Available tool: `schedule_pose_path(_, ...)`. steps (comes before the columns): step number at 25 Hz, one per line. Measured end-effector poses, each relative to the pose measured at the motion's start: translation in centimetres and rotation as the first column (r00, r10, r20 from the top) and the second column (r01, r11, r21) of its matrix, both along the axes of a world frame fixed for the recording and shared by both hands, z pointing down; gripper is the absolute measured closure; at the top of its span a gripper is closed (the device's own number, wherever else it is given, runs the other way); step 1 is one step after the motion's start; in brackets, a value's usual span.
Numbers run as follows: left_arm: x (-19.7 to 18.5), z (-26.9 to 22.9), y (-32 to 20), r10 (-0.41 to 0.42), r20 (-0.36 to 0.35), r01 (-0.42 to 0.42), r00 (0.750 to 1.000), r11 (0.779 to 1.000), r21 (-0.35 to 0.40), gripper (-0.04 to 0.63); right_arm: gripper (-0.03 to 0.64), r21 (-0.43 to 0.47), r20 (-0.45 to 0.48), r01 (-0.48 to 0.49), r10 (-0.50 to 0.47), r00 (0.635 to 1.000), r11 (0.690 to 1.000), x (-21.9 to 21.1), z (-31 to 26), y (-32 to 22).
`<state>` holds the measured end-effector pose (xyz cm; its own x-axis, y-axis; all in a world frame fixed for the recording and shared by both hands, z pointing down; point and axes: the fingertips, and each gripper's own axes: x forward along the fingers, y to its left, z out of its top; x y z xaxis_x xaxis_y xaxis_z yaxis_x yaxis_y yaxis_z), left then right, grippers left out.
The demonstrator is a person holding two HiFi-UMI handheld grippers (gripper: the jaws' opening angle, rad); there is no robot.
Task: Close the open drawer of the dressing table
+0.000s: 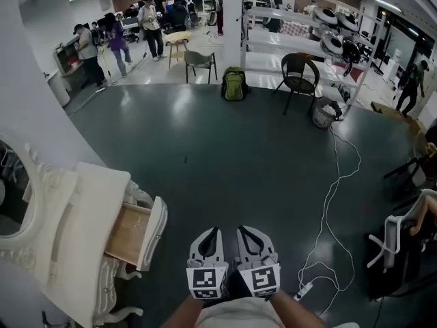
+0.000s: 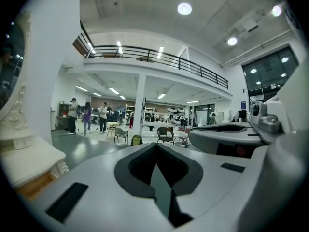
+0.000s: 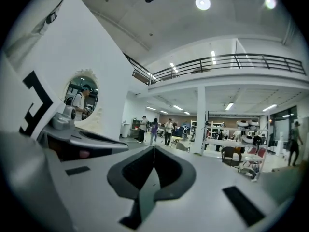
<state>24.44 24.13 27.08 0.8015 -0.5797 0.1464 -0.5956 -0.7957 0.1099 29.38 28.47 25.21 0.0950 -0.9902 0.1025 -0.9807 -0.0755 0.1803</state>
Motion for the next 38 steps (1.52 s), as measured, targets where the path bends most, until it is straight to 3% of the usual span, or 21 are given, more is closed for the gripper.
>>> schedule_pose_path(8, -0.4, 2.7, -10.0, -0.148, 0.034, 0.149, 0.988, 0.988, -0.024, 0.588, 0.603, -0.013, 0.023, 0.188, -0.188, 0.982, 0.982, 0.0, 1.9, -11.7)
schedule_pose_path(15, -0.9, 4.0, -19.3, -0.308, 0.087, 0.31, 0.948, 0.95, -0.02, 0.588, 0.603, -0.025, 0.06, 0.366, -0.364, 0.93, 0.93, 0.1, 3.3, -22.0)
schedule_pose_path(22, -5.4, 6.0, -20.7, -0.457, 0.165, 0.47, 0.874, 0.882, -0.049, 0.588, 0.603, -0.056, 0.142, 0.539, -0.527, 0.838, 0.841, -3.8, 5.6, -24.7)
schedule_pose_path(34, -14.7, 9.0, -21.1, -0.694, 0.247, 0.727, 0.676, 0.683, -0.072, 0.588, 0.603, -0.072, 0.262, 0.821, -0.784, 0.563, 0.566, -13.6, 9.4, -26.6)
schedule_pose_path(38, -17.8, 10.4, -20.6, -0.723, 0.264, 0.762, 0.638, 0.642, -0.083, 0.588, 0.603, -0.071, 0.278, 0.857, -0.815, 0.508, 0.51, -16.6, 10.3, -25.7)
